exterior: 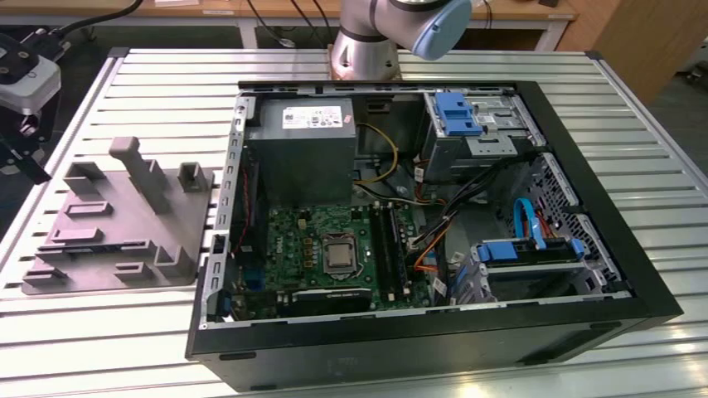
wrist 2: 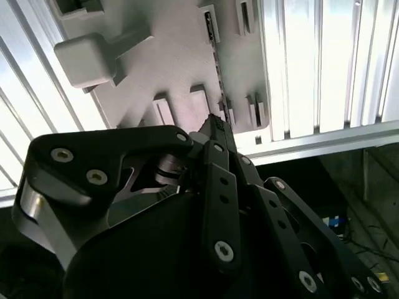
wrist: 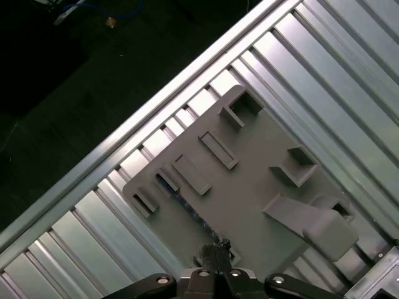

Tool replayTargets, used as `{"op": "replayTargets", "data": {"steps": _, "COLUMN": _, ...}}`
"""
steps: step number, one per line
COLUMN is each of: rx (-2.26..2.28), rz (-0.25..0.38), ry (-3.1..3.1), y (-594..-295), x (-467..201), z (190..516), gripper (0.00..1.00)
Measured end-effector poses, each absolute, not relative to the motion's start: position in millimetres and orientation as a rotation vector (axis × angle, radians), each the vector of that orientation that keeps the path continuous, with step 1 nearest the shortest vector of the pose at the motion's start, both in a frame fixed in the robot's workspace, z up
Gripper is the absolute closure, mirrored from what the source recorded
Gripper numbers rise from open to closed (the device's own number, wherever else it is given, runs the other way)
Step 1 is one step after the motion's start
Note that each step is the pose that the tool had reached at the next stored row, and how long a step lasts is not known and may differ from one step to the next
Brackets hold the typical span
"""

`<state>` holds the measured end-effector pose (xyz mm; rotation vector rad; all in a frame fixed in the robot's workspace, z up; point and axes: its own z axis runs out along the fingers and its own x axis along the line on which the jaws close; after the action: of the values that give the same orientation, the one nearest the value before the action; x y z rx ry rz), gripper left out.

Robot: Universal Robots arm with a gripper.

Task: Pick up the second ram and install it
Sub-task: 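Pick up the second ram and move it above second insertion slot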

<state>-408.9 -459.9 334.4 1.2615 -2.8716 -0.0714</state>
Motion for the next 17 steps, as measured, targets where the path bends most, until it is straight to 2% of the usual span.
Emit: {"op": "replayTargets", "data": {"steps": 17, "rx": 1.686, "rz": -0.069, "ry": -2.637, "y": -459.9, "x": -408.9, "z": 331.2, "gripper": 0.90}}
